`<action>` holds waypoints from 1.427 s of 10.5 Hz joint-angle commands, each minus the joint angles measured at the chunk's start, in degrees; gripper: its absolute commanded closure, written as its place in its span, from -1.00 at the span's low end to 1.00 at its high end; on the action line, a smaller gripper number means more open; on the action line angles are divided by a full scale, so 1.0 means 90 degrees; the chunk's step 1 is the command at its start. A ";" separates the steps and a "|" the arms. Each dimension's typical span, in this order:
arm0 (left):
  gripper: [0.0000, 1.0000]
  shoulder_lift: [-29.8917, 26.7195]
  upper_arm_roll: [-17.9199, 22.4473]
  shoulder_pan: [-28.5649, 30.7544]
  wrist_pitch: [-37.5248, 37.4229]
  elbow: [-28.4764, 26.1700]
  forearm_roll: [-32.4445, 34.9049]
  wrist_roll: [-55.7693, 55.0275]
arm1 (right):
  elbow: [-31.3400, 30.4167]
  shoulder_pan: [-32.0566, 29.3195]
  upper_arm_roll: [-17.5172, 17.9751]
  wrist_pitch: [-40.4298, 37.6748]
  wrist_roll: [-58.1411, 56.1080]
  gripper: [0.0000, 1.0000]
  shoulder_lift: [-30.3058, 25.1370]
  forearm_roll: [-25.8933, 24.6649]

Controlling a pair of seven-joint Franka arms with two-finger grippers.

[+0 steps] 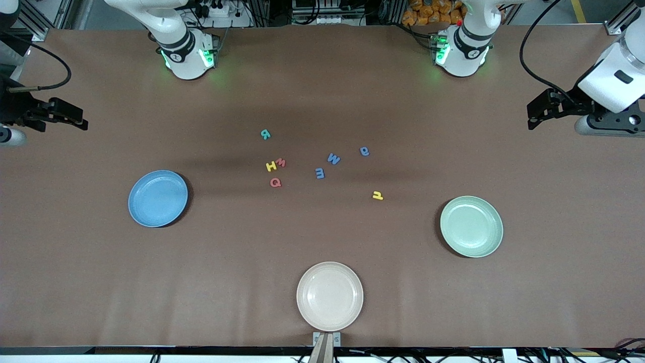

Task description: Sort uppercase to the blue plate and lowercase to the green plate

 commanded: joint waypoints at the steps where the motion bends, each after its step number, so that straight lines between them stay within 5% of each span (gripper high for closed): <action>1: -1.00 0.0052 0.0063 -0.0072 -0.0044 0.0076 -0.0077 0.0066 | 0.0156 0.0023 -0.0012 -0.0094 0.0054 -1.00 0.0072 0.0072; 7: -1.00 0.0627 -0.0473 -0.0355 0.0257 -0.0128 -0.0370 -0.0129 | 0.0156 0.0023 -0.0012 -0.0094 0.0054 -1.00 0.0072 0.0072; 11: -1.00 0.1145 -0.1029 -0.0716 0.1817 -0.0976 -0.0263 -0.0411 | 0.0165 0.0062 -0.0012 -0.0094 0.0063 -1.00 0.0149 0.0062; 15: -1.00 0.2091 -0.1392 -0.0960 0.3128 -0.1437 0.0146 -0.0598 | 0.0166 0.0559 -0.0003 0.0149 0.0587 -1.00 0.0997 0.0149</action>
